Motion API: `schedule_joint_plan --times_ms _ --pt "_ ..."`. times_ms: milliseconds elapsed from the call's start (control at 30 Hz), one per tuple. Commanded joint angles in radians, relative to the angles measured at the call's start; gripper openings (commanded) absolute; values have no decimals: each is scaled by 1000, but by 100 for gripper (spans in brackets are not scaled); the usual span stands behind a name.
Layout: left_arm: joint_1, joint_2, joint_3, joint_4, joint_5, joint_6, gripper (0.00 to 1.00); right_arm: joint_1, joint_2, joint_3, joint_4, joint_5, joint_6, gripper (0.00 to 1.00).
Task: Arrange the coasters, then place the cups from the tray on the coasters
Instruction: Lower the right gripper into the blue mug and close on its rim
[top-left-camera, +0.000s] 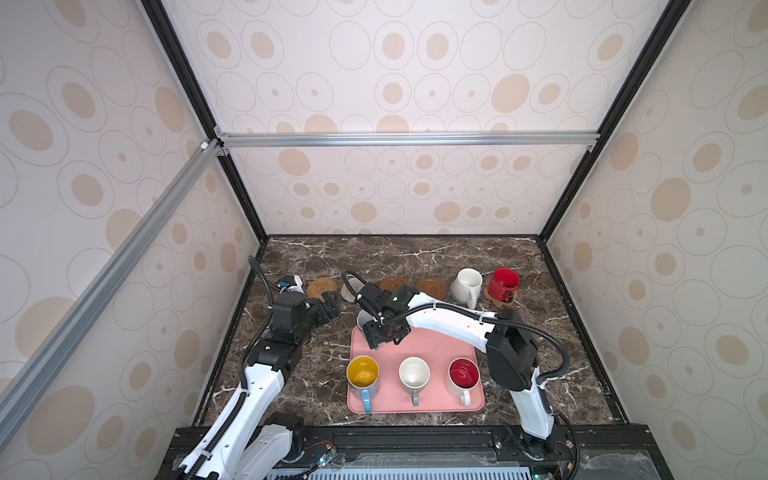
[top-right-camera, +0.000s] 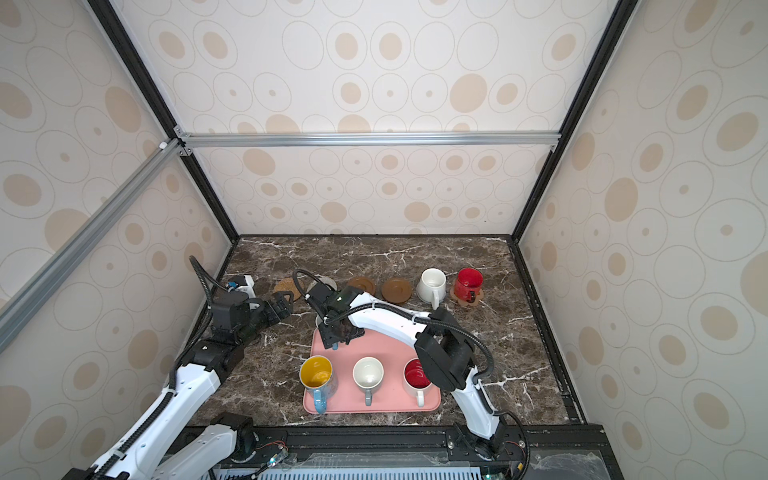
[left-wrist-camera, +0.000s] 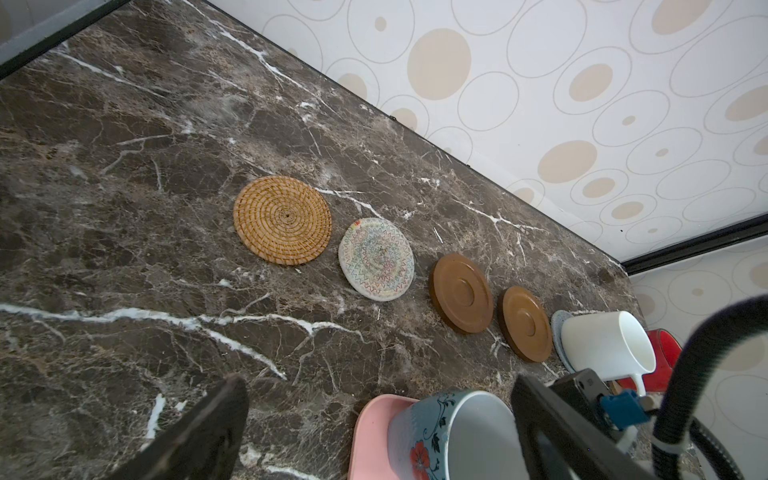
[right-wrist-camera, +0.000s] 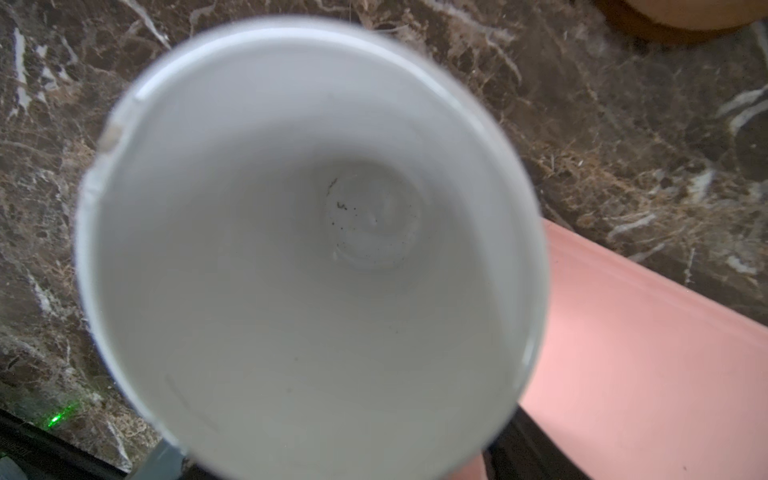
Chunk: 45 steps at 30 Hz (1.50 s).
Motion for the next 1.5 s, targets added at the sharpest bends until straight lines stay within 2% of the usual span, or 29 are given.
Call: schedule_joint_plan --times_ms 0,300,867,1233,1467 --pt "6 -14 7 1 4 -13 100 5 -35 -15 -34 34 9 71" --pt "6 -12 6 3 6 -13 100 7 -26 -23 0 5 -21 64" --pt "5 -12 4 7 9 -21 100 25 -4 -24 6 55 -58 43" --pt "6 -10 2 9 9 -22 100 31 20 -21 13 56 -70 33" --pt "6 -3 6 14 12 -22 100 33 36 -18 14 54 -75 30"
